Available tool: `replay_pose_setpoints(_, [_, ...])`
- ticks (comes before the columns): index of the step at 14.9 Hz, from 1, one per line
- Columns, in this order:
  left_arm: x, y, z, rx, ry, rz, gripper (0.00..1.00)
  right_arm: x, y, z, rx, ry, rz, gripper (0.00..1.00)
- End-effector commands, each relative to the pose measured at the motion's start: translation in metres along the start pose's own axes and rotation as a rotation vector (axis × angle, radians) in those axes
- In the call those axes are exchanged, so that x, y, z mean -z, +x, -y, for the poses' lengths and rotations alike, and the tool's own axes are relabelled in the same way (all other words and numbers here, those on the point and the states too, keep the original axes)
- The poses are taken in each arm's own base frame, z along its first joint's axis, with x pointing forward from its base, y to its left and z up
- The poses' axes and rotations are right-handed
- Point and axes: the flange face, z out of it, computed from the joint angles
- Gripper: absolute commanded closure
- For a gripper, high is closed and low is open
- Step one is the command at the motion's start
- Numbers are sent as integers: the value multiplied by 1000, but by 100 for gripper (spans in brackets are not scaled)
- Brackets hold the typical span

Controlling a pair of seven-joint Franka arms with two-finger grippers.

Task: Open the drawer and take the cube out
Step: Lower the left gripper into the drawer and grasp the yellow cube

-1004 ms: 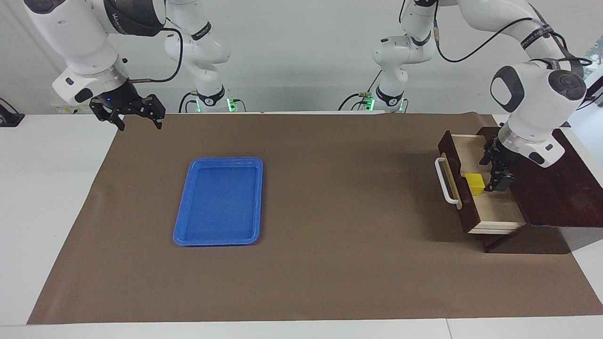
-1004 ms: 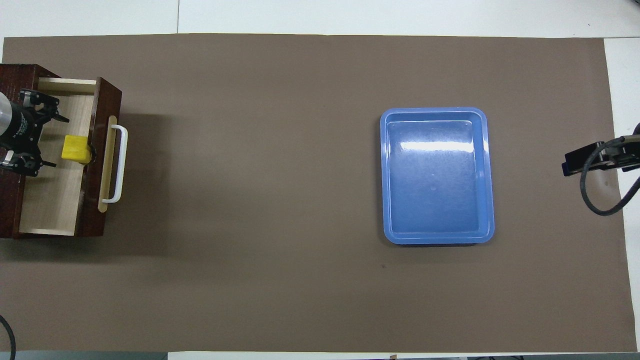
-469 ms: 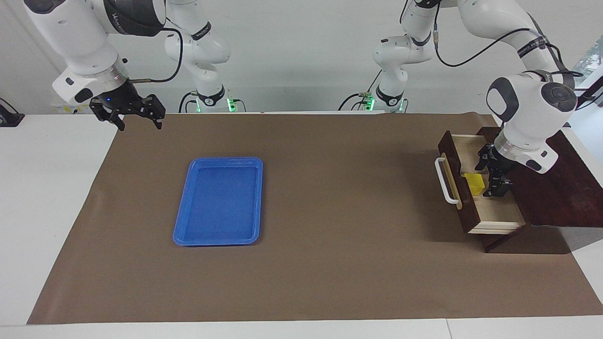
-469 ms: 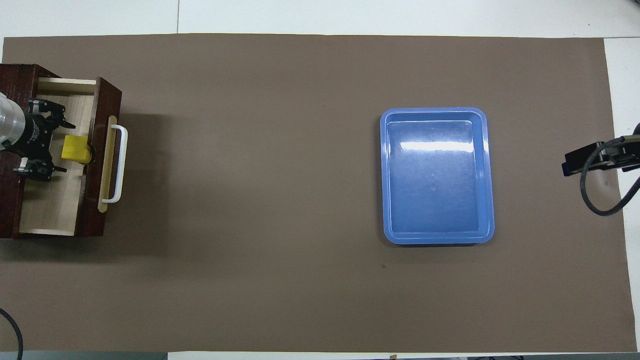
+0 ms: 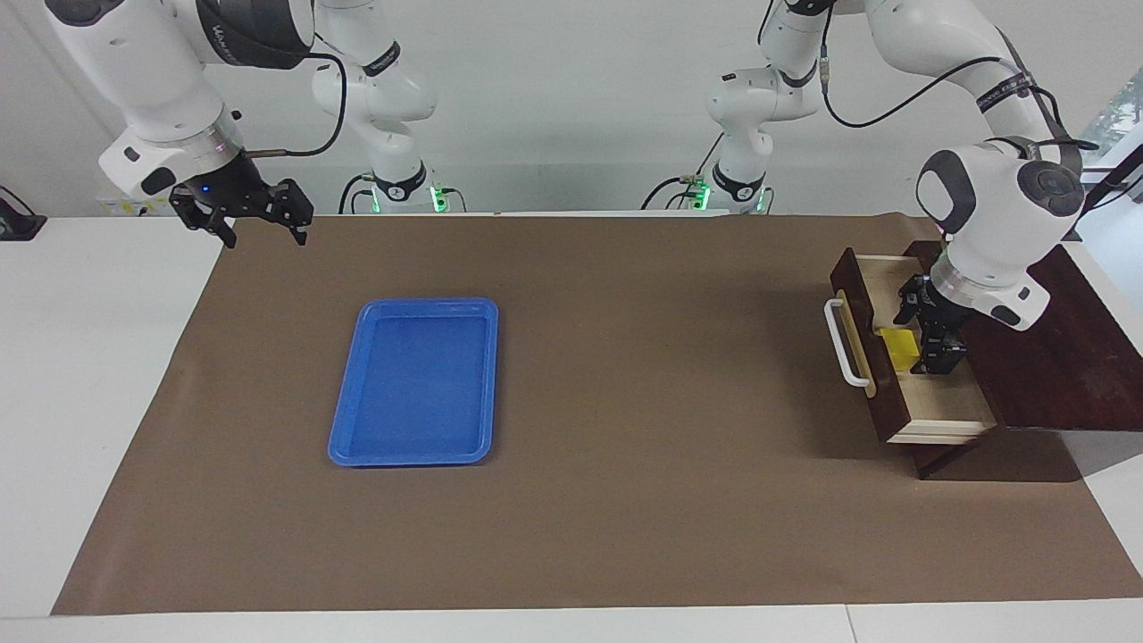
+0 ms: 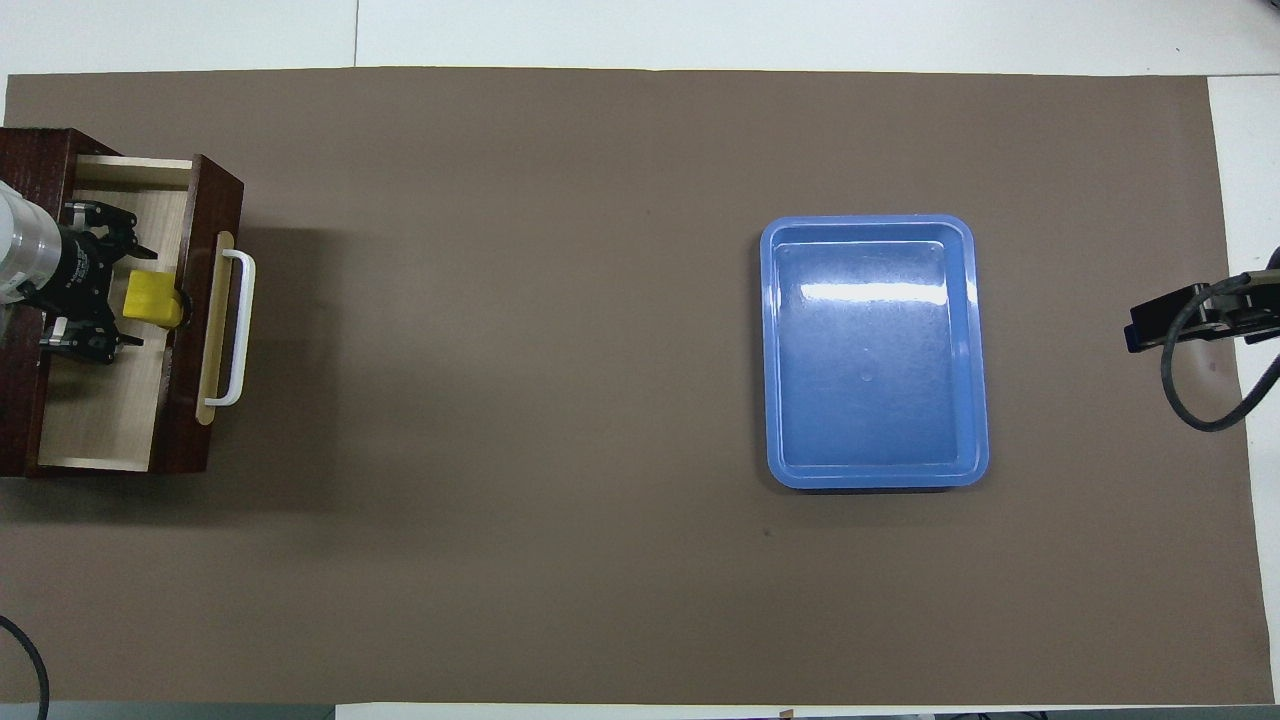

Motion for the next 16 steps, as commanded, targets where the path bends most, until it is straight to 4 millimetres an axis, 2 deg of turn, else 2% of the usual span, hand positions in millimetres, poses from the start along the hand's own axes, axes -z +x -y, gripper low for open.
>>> replay_pose_setpoints(1, [1,-8,9,12,5,12,24,1,-5,-3,-11,-19,5,0])
replay_pose_setpoints(4, [0,-10,9,70,9,14,74,1,-5,-4,-15,-16,5,0])
replay_pose_setpoints(5, [1,-10,9,98,7,13,95,1,-5,-4,-18,-11,4,0])
replay_pose_setpoints(6, [3,-10,7,129,2,14,100,1,-5,-5,-19,-6,4,0])
replay_pose_setpoints(8, [10,-8,2,145,-7,14,100,1,-5,-5,-21,-4,5,0])
replay_pose_setpoints(10, [33,-4,-8,159,0,36,100,1,-5,-5,-21,-5,4,0])
replay_pose_setpoints(12, [64,-4,-26,163,38,54,100,0,-5,-3,-19,-5,5,0])
replay_pose_setpoints(13, [74,-13,-32,154,73,64,100,0,-5,-3,-21,-5,2,0])
replay_pose_setpoints(15, [105,-36,-38,153,104,62,100,0,-4,-2,-39,1,2,0])
replay_pose_setpoints(16, [116,-54,-39,175,113,57,100,-2,-5,-1,-78,21,5,0])
